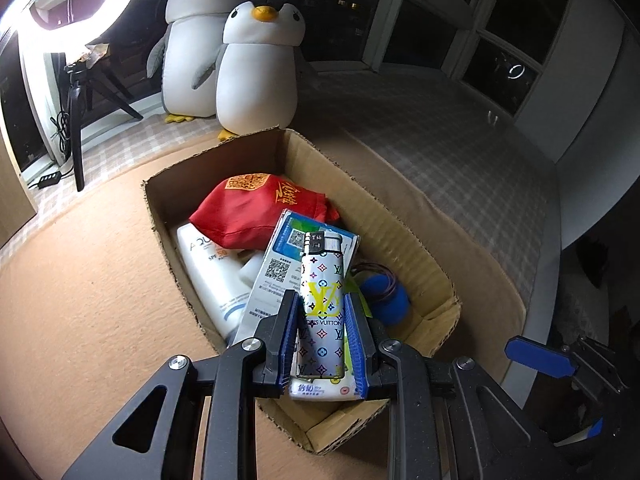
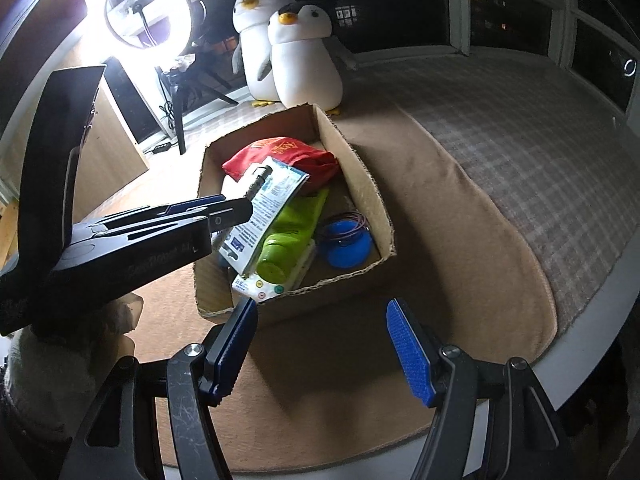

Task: Organize objects
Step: 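Lower the lighter into the box and open the left tool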

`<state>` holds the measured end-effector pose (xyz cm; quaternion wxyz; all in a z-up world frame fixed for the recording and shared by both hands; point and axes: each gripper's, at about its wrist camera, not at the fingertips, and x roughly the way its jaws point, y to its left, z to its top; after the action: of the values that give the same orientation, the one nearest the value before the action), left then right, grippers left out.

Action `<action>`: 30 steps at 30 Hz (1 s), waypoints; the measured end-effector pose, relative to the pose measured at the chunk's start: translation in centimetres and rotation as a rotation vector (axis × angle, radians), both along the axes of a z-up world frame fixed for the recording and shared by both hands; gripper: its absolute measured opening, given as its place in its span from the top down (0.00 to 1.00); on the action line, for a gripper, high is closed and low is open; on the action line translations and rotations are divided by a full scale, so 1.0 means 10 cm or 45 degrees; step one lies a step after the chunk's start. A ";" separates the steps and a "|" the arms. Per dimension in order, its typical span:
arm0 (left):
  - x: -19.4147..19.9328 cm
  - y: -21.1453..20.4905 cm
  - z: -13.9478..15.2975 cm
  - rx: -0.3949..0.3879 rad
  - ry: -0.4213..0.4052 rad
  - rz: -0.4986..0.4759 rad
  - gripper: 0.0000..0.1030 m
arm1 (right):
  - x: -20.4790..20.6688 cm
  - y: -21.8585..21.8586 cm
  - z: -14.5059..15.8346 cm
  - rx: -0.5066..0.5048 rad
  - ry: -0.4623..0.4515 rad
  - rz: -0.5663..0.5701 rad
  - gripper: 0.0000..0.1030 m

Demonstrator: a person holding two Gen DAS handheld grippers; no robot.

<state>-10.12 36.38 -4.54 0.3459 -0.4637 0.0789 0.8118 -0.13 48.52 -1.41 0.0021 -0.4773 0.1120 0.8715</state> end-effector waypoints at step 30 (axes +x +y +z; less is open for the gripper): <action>-0.08 -0.48 0.20 0.038 0.015 0.094 0.33 | -0.08 -0.29 0.01 0.002 -0.020 0.041 0.38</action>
<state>-10.90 31.57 -2.55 0.3222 -0.4563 0.0517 0.8278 -0.96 45.67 -1.28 -0.0104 -0.4858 0.1036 0.8679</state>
